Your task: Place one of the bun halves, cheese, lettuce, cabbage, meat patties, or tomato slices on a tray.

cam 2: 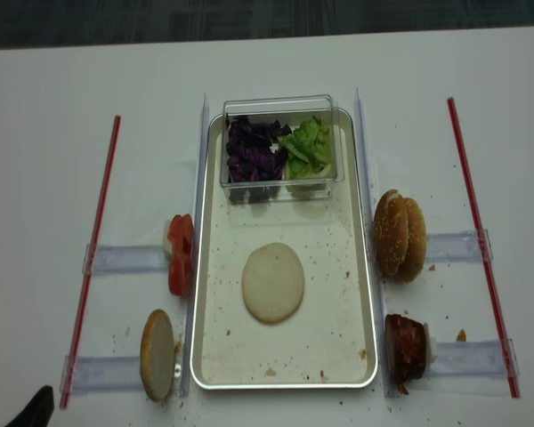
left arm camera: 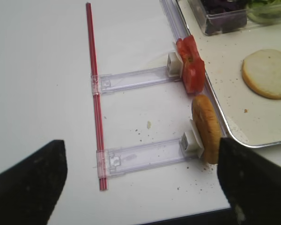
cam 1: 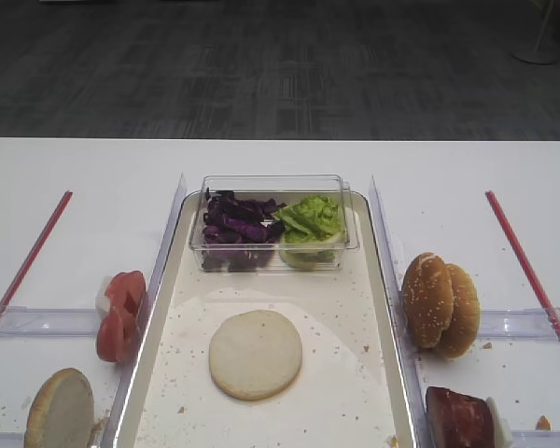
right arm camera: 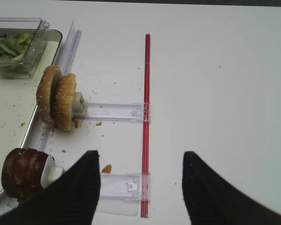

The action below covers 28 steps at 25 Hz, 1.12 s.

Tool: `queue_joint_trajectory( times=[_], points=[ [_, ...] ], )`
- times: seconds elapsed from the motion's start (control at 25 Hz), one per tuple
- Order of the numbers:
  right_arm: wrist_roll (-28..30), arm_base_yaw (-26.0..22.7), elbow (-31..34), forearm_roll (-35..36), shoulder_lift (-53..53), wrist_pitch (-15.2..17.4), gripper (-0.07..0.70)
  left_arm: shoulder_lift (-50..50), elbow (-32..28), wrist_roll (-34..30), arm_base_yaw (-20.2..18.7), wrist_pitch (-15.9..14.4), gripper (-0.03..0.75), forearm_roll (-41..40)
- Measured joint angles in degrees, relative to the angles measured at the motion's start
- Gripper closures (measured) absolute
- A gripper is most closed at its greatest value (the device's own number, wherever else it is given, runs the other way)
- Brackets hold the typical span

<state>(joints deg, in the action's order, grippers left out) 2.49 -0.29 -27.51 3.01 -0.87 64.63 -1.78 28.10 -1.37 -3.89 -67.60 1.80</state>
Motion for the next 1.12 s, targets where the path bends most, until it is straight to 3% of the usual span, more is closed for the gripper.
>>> queue_joint_trajectory(
  times=[0.8, 1.12],
  points=[
    [0.0, 0.0, 0.0, 0.0, 0.0, 0.0, 0.206, 0.0, 0.0, 0.4, 0.0, 0.0, 0.118, 0.0],
    [-0.1, 0.0, 0.0, 0.0, 0.0, 0.0, 0.206, 0.0, 0.0, 0.5, 4.4, 0.0, 0.118, 0.0]
  ],
)
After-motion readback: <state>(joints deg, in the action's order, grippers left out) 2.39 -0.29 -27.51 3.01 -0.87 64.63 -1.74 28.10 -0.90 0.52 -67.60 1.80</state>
